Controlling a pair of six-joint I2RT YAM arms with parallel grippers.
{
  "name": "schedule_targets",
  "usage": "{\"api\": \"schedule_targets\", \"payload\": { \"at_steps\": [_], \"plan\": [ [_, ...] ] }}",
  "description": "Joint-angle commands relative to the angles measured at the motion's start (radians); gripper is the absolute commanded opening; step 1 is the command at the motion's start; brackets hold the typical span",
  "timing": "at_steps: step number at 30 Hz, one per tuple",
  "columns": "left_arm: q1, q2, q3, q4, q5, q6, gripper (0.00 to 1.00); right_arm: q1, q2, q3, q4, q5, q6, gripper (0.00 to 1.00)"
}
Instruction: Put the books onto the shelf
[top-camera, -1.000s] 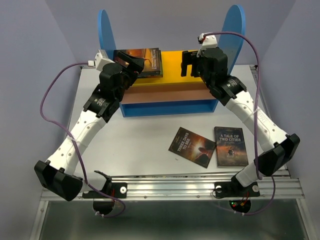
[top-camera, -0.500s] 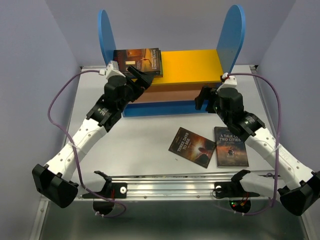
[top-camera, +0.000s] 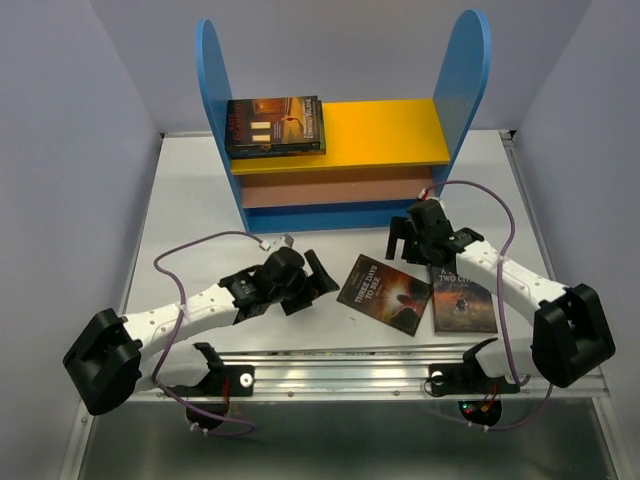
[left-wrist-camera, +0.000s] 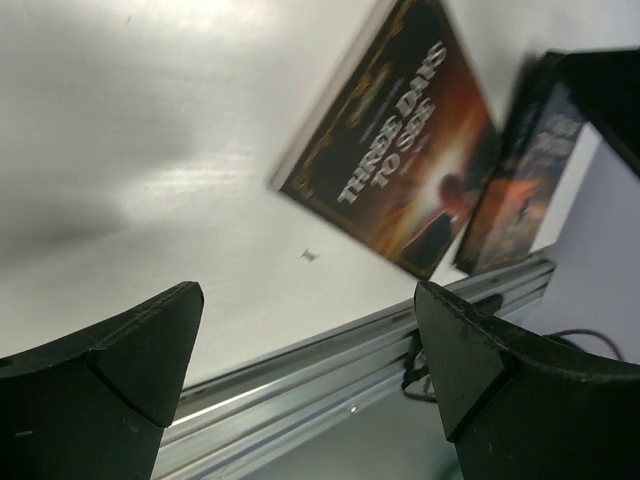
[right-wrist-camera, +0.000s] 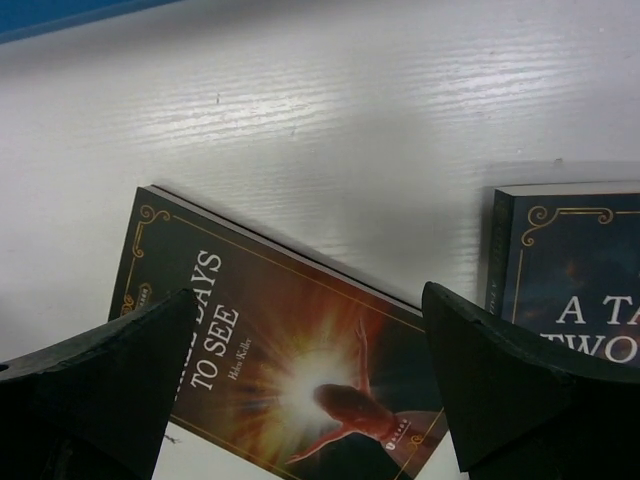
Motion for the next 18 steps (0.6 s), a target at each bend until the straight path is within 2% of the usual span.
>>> {"api": "schedule_targets", "payload": {
  "at_steps": [1, 3, 6, 18],
  "plan": [
    [-0.073, -0.044, -0.043, 0.102, 0.028, -0.099, 0.99, -0.026, 0.07, 0.037, 0.053, -0.057, -0.031, 1.0],
    [-0.127, -0.035, -0.051, 0.157, 0.011, -0.119, 0.99, -0.038, 0.111, 0.039, 0.068, -0.089, -0.031, 1.0],
    [-0.148, 0.008, -0.062, 0.209, 0.038, -0.127, 0.99, -0.047, 0.128, 0.02, 0.103, -0.175, -0.033, 1.0],
    [-0.187, 0.293, -0.02, 0.361, 0.06, -0.154, 0.98, -0.076, 0.142, -0.042, 0.137, -0.254, -0.016, 1.0]
  ]
}}
